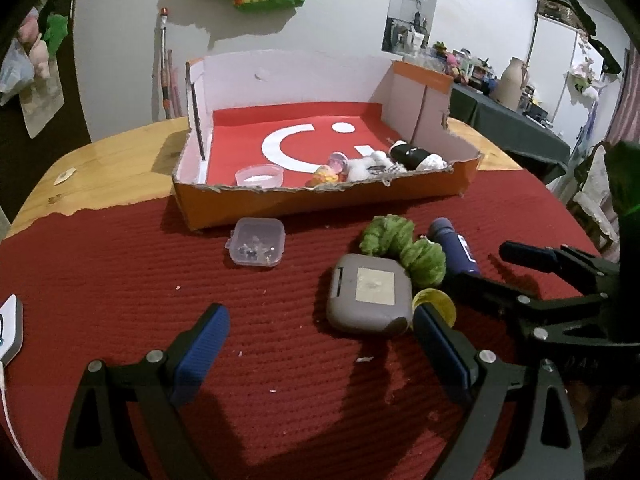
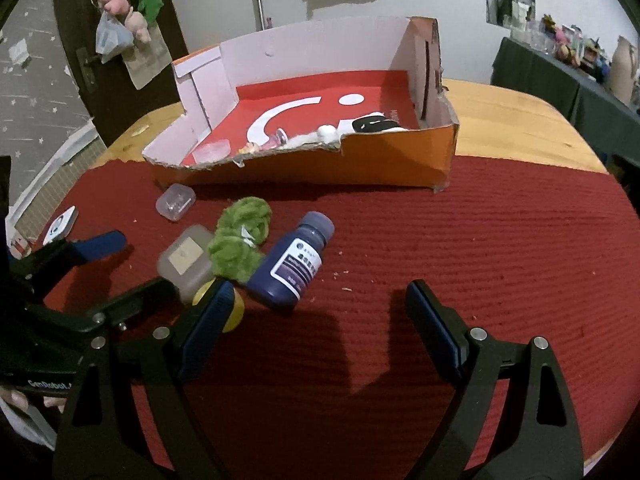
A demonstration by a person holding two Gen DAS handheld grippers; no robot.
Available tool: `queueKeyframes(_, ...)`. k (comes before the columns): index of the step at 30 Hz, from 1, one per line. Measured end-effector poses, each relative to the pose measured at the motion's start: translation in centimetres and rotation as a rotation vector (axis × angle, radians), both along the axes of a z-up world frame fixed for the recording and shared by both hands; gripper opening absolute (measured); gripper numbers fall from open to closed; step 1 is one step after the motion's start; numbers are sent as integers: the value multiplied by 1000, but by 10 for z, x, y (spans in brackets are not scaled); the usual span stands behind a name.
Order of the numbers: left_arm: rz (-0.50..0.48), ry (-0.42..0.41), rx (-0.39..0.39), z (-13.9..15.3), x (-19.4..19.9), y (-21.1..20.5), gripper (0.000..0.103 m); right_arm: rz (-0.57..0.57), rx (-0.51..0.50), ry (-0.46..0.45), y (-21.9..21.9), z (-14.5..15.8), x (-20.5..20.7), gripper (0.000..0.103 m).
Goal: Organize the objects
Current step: 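Move the right tool toward the navy bottle and yellow cap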
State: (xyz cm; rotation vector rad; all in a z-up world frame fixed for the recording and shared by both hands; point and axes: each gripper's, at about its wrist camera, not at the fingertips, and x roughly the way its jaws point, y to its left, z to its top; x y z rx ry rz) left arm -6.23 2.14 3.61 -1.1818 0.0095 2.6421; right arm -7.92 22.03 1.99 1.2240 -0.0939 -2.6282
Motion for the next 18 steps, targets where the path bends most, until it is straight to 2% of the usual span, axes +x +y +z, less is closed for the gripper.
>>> queueKeyframes(8, -58, -39, 8, -6, -7, 8, 95, -16, 66, -13, -4, -7, -9, 88)
queueKeyframes(15, -54, -27, -37, -7, -15, 11, 95, -74, 49, -12, 30, -5, -3, 88)
queueKeyframes(18, -58, -32, -29, -8, -16, 7, 95, -79, 44, -10, 36, -3, -1, 88)
